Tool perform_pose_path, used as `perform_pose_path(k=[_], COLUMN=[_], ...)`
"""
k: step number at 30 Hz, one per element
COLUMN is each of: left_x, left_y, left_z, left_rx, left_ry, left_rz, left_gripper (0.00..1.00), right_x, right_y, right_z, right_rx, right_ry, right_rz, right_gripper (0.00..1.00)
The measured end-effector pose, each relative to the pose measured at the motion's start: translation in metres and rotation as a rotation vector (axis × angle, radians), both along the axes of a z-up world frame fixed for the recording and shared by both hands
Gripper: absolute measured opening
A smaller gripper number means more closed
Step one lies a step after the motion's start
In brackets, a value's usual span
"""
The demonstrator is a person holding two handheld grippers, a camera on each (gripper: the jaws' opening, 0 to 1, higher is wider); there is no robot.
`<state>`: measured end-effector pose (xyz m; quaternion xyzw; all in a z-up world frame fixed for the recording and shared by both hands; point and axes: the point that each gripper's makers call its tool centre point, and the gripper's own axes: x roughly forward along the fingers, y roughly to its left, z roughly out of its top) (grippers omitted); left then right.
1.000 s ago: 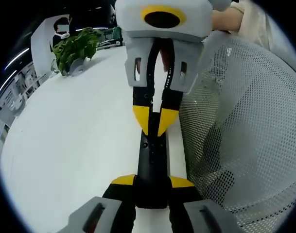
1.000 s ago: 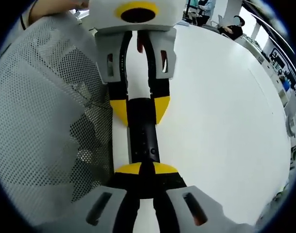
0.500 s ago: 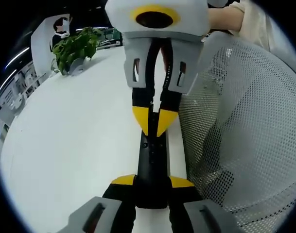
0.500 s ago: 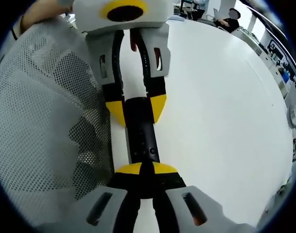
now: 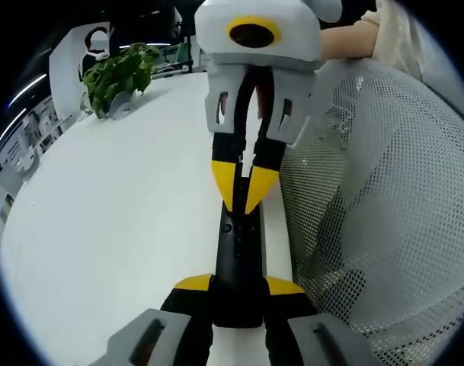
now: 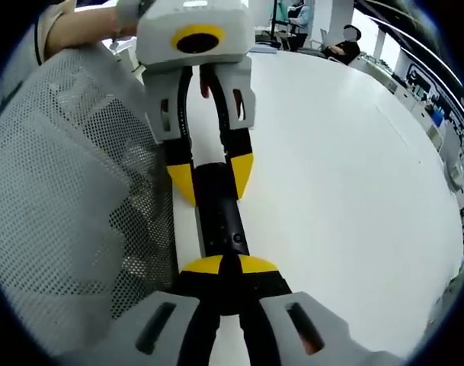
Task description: Press the specified remote control buttons in sequence, fully releasing each button before pressing the next.
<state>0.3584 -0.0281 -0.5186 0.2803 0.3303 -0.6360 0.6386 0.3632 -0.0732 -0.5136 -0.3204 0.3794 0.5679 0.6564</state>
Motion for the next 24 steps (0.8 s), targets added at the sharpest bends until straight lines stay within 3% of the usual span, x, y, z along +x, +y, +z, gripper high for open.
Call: perform_pose_path(k=[24], left_x=[0.0006], left_y=[-0.0005], left_z=[-0.0011], left_rx=[-0.003], left_ry=[-0.002], left_rz=[0.001], left_gripper=[0.24], right_x=[-0.0019], right_y=[0.0034], right_z=[-0.0017], right_rx=[-0.052], right_ry=[-0.029], right_rz=[0.06], right_gripper=[0.0])
